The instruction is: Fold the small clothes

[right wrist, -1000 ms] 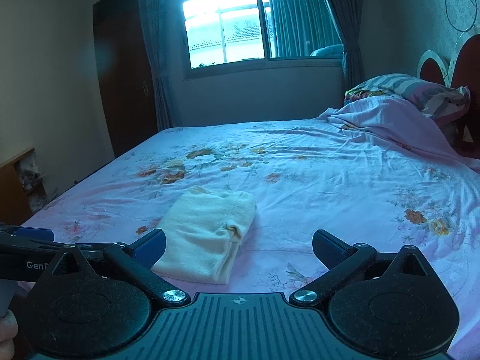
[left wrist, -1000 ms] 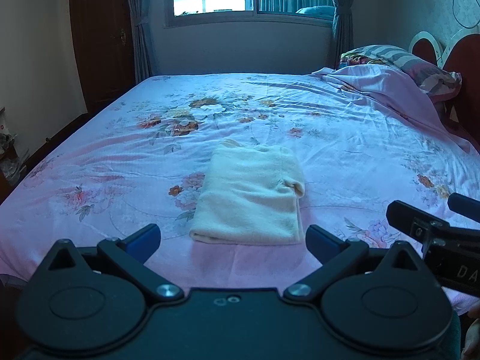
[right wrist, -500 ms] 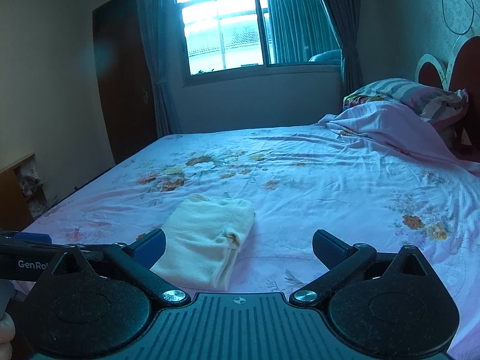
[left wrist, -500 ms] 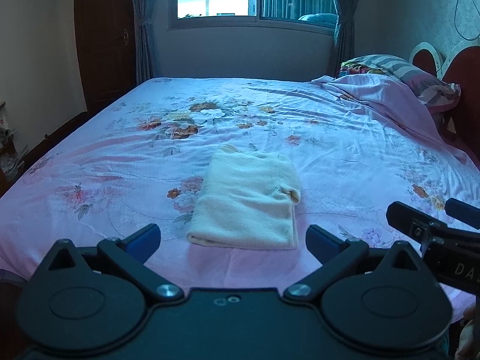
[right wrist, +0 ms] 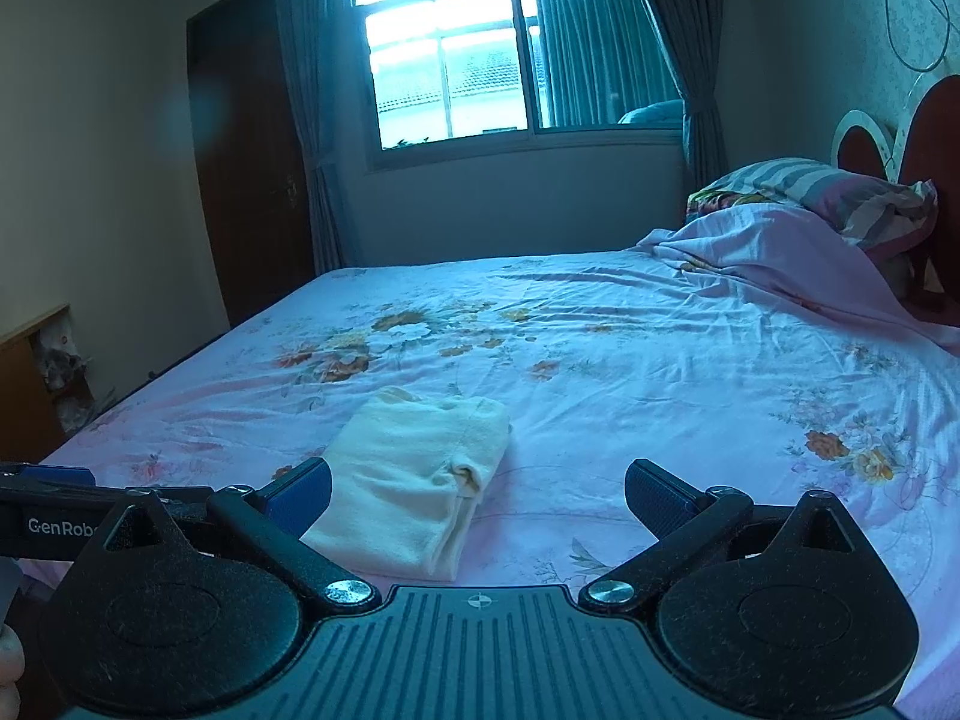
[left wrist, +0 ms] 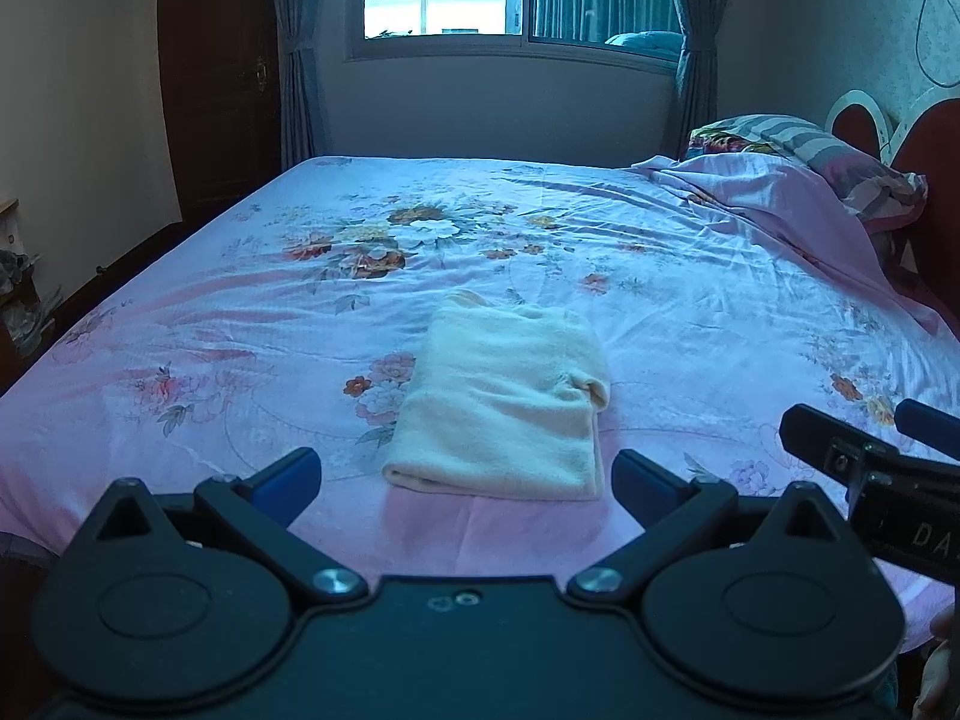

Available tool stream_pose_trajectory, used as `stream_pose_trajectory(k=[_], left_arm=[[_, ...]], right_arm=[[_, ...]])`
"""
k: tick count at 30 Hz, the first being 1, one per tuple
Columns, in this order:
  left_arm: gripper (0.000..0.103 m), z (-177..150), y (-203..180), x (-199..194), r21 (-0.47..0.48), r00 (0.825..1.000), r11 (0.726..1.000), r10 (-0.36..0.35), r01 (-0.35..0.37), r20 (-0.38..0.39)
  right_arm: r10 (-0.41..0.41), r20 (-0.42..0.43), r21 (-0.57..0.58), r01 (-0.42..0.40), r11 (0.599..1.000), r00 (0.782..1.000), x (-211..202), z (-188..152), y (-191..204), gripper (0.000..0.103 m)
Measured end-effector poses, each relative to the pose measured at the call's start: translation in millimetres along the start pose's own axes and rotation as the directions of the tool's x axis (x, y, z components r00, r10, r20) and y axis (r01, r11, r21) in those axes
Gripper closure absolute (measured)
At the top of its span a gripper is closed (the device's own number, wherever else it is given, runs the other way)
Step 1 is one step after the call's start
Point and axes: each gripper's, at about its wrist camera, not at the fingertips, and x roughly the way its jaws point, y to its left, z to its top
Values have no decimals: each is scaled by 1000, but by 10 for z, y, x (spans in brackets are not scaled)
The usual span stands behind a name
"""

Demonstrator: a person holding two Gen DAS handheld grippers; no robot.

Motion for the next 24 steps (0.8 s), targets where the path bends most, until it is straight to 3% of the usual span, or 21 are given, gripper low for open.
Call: stream_pose_trajectory(k=[24], left_arm=[[2,-39,0,74,4,1000,1000,-1,1,-20]], right_arm=[[-7,-13,4,7,1000,1000,38,-14,4,0]])
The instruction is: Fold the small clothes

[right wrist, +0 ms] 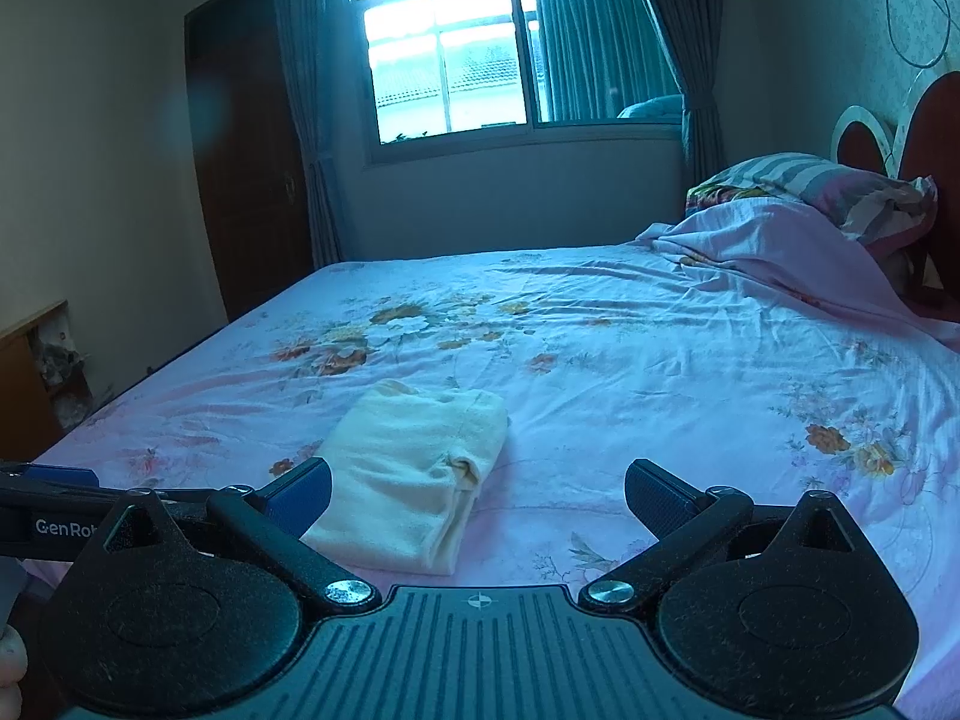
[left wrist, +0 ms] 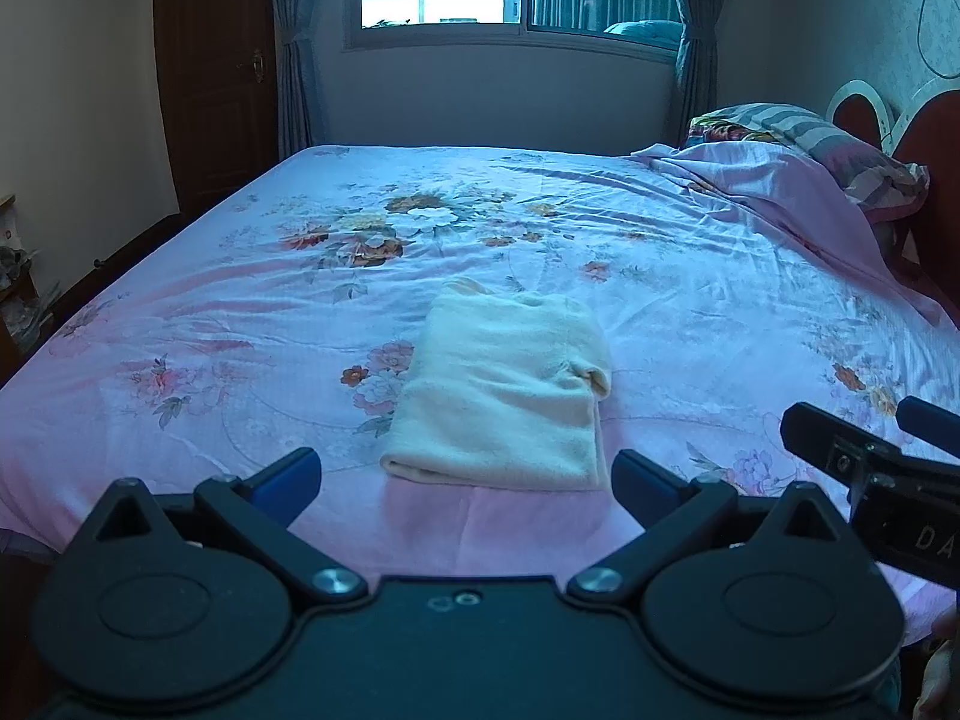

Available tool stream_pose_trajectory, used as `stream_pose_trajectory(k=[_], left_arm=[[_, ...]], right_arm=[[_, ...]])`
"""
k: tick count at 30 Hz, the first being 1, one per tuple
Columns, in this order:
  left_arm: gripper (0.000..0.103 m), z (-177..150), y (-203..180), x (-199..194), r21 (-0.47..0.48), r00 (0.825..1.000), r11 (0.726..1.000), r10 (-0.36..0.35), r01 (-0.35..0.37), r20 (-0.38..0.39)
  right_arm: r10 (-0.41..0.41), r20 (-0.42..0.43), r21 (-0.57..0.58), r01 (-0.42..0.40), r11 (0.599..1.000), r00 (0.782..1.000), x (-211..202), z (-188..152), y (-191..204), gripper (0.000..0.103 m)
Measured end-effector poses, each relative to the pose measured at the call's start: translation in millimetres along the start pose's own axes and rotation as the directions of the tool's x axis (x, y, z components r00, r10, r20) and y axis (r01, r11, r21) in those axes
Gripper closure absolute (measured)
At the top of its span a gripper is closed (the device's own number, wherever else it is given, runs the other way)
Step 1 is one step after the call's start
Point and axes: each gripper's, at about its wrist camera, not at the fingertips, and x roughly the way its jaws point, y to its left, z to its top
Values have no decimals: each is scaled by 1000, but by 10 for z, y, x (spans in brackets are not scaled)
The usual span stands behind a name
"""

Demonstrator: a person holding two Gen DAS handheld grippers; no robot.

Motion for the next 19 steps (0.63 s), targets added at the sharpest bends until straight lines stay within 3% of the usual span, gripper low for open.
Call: stream_pose_trajectory(k=[12,19], left_arm=[[2,-4,-40,114,15,1000,1000,-11,11,-18],[2,17,-73,207,47,999,998,-41,40,21]], right_arm=[[-6,-12,7,6,1000,1000,67,-42,5,0],[-15,-26,36,16,999,1000,170,-123,-73,0]])
